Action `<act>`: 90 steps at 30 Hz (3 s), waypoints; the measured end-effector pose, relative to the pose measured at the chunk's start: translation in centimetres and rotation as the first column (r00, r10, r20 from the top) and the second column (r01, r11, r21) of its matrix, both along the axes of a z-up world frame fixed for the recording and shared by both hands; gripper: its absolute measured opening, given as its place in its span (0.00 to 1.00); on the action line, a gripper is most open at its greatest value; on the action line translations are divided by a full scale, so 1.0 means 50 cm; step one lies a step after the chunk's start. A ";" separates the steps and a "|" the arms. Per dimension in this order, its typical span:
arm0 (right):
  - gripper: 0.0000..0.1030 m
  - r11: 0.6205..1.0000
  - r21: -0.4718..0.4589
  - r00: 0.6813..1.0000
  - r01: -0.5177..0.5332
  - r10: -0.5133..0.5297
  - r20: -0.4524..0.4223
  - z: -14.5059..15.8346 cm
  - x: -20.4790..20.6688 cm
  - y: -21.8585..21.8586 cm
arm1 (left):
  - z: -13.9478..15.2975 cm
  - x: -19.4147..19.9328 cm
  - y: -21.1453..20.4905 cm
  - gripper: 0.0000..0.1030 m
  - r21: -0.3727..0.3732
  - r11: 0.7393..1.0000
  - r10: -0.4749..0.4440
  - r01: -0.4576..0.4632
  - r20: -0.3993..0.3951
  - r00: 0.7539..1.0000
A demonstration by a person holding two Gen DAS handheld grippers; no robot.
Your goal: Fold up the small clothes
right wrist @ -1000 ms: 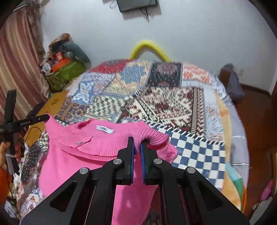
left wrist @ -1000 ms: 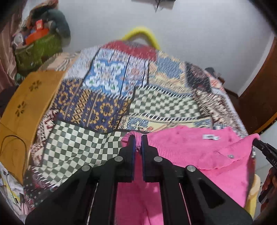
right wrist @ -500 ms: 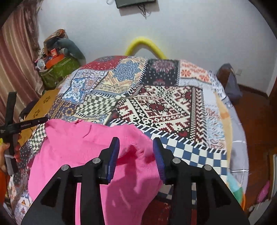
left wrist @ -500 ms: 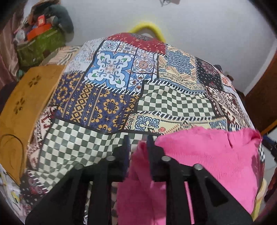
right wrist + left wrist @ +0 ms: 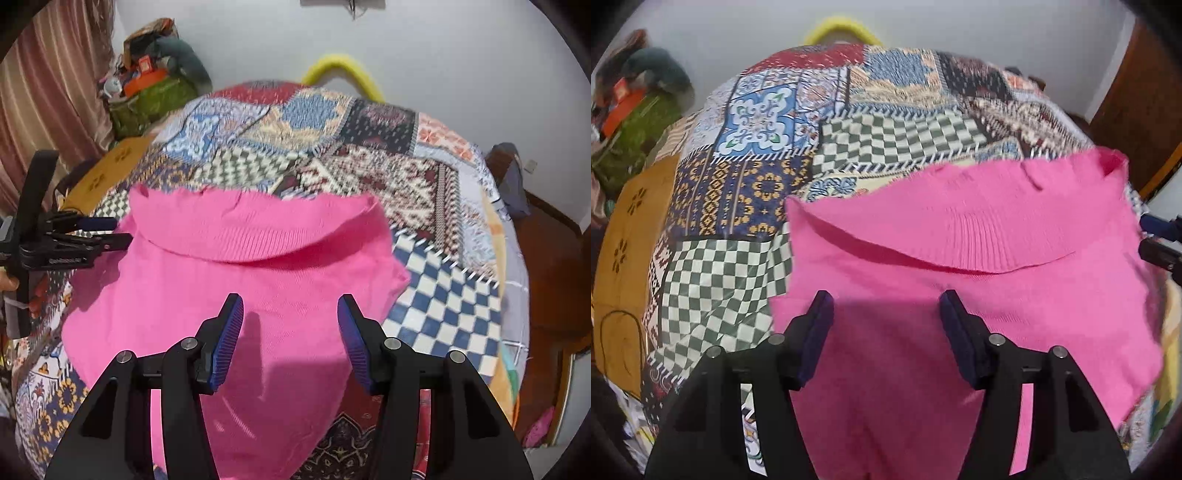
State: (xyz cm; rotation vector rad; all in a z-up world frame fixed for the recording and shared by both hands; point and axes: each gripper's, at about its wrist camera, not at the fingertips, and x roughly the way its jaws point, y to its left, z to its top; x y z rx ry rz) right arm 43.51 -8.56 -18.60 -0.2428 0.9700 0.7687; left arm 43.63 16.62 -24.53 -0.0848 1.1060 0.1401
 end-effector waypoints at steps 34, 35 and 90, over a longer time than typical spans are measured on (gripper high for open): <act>0.49 0.999 0.011 0.999 0.034 -0.033 -0.036 0.020 -0.114 -0.103 | 0.057 -0.194 0.072 0.69 -0.118 0.987 0.106 -0.107 -0.012 0.994; 0.49 0.999 0.012 0.998 0.035 -0.035 -0.046 0.014 -0.124 -0.108 | 0.046 -0.213 0.071 0.69 -0.151 0.982 0.110 -0.113 -0.027 0.994; 0.08 0.996 -0.031 0.991 -0.080 0.076 -0.107 -0.036 -0.272 -0.159 | 0.120 -0.371 0.043 0.40 -0.109 0.992 0.071 -0.061 0.088 0.994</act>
